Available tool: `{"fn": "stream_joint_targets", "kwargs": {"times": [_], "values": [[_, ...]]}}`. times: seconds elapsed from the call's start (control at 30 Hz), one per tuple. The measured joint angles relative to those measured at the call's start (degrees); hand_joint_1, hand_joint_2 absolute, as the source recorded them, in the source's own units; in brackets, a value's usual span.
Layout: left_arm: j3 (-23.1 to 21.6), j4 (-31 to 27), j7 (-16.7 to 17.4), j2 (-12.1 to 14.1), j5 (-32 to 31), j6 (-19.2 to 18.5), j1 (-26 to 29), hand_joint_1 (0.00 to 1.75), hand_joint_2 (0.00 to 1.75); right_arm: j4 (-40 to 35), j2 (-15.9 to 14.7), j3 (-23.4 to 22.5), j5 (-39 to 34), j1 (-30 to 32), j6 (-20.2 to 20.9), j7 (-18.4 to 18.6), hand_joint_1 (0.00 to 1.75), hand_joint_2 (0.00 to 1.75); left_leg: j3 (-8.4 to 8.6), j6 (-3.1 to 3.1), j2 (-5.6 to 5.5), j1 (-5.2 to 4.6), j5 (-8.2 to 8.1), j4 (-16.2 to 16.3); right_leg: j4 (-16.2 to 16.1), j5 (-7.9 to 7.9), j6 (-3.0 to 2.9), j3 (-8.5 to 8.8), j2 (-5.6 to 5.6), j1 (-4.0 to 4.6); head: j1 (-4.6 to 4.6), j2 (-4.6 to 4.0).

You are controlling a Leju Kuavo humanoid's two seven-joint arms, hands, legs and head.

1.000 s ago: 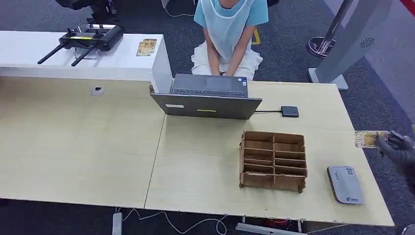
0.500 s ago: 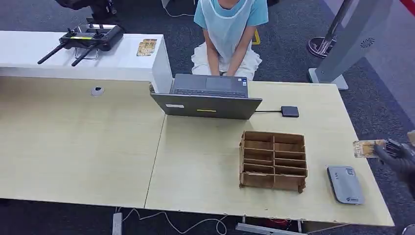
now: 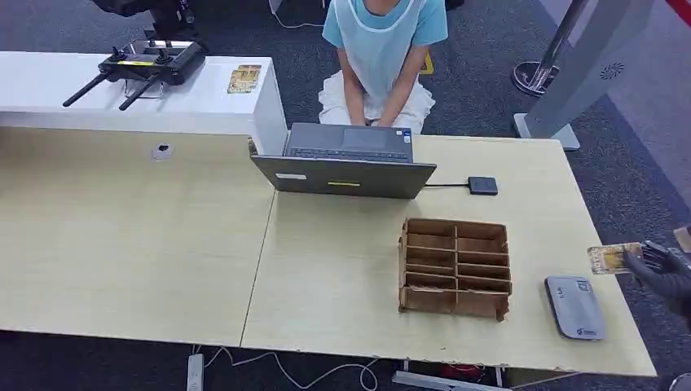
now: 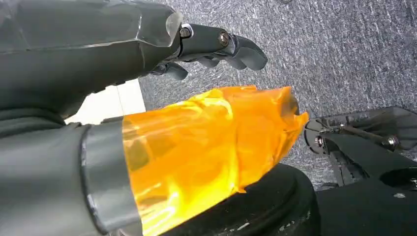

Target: Pass the card to the sensor for recognition and then transmit it.

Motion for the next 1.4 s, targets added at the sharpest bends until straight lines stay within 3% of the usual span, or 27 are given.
{"fn": "stream_joint_targets", "kwargs": {"times": [0.77,1.4], "values": [[0.07,0.00,-0.18,-0.02,-0.09,0.04,0.15,0.00,0.00,-4.41,-0.92,0.13,0.87,7.36,0.59,-0.26,1.75,1.75,0.00,0.02,0.01,0.00,-0.02,-0.01,0.00,-0.02,0.00,0.00,0.01,0.00,0.00,-0.02],[0.50,0.00,-0.15,-0.07,-0.42,-0.02,0.14,0.00,0.00,-4.24,0.13,1.62,3.74,7.66,-0.31,-0.59,1.75,1.75,0.00,0.02,0.02,-0.01,-0.02,-0.01,0.00,-0.03,0.00,0.00,0.01,0.00,-0.02,0.00]]}}
